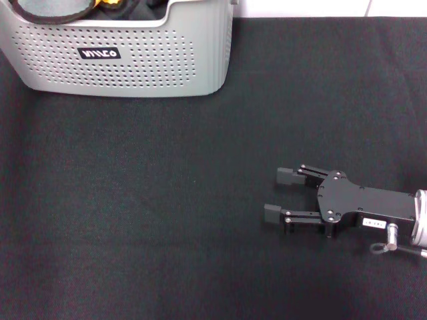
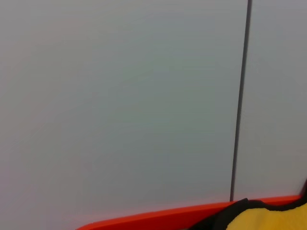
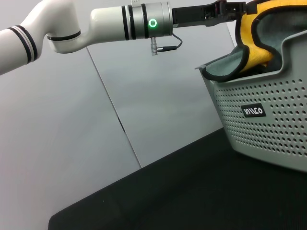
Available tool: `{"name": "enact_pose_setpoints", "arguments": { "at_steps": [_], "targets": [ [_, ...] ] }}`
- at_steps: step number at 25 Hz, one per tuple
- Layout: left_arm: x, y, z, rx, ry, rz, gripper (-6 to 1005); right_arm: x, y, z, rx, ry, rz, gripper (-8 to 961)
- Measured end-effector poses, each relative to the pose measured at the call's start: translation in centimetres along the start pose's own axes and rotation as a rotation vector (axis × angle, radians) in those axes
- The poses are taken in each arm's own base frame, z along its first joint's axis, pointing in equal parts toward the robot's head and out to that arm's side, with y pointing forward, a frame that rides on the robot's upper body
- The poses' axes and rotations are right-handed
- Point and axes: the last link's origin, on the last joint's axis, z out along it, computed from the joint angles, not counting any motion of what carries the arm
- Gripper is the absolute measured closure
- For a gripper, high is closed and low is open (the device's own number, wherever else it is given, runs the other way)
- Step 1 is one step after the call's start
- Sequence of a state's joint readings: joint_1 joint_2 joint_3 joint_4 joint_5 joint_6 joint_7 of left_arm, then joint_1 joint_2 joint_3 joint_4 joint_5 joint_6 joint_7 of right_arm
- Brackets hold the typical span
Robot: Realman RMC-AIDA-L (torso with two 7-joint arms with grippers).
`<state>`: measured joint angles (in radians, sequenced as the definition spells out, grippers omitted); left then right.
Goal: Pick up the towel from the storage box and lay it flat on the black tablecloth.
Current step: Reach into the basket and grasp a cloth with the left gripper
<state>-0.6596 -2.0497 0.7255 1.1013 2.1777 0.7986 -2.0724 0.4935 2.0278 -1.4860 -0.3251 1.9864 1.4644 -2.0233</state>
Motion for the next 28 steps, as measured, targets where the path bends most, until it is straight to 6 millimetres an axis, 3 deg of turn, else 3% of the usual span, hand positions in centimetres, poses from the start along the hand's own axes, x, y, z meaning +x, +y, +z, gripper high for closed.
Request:
{"name": "enact_pose_setpoints", "arguments": {
  "at_steps": [9,14,28],
  "targets": [
    [0.2,-0.1,-0.1,0.002,0.005,-0.015,648,0.0,0.0,0.0,0.0,-0.001,0.0,83],
    [0.1,-0.2,-0.1,-0.003,0.0,-0.011,786,0.0,0.0,0.0,0.0,-0.002,0.0,84],
    [0.3,0.7,-1.0,-0.116,0.043,-0.071,961,0.2,0.1,-0.3,0.009,-0.007,-0.001,84]
  ]
}}
